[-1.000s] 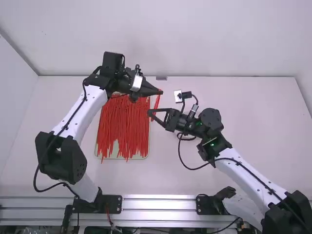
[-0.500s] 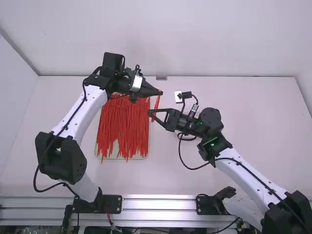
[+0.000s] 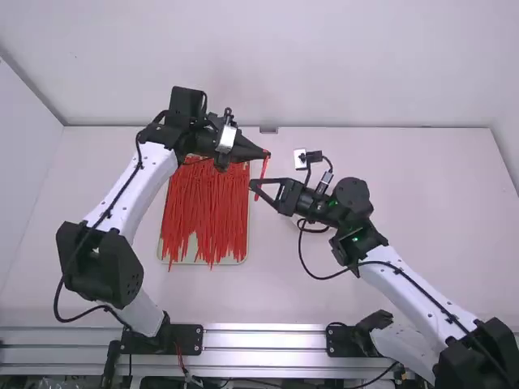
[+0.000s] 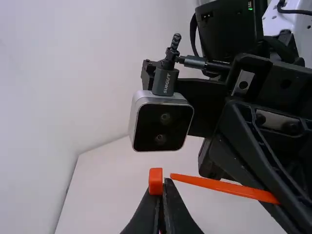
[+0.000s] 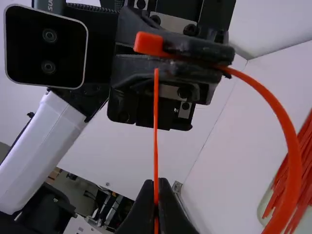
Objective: Fasten the cable tie
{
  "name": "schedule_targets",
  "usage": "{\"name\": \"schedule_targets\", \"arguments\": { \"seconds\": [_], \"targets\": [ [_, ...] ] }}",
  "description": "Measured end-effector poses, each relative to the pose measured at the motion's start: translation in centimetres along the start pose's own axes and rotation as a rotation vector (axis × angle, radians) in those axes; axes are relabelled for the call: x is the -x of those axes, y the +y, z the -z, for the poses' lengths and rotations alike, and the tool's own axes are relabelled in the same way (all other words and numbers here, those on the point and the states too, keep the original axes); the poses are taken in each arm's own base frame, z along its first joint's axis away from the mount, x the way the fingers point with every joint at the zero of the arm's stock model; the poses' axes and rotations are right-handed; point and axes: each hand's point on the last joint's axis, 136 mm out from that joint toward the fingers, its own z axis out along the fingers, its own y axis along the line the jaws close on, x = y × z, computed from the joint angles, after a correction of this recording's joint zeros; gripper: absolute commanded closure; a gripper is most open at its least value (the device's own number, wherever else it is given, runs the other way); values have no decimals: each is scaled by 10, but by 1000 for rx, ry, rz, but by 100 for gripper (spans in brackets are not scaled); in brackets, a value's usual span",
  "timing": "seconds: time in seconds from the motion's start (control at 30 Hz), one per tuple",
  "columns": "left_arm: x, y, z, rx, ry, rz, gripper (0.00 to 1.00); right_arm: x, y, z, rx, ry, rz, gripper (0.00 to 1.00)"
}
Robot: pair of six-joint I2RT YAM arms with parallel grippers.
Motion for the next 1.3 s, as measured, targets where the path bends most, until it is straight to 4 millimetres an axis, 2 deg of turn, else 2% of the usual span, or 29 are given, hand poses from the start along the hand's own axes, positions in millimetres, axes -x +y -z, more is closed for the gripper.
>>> {"name": "schedule_targets", "arguments": {
  "seconds": [0.23, 0.57, 1.3],
  "targets": [
    [0, 0, 0, 0, 0, 0, 99, -4, 9, -4, 28, 2, 18, 100],
    [-1, -2, 0, 0, 1, 22, 99, 1, 4, -2, 11, -16, 13, 100],
    [-1, -4, -2, -5, -1, 35, 99, -2, 7, -4, 16, -10, 13, 100]
  ]
}}
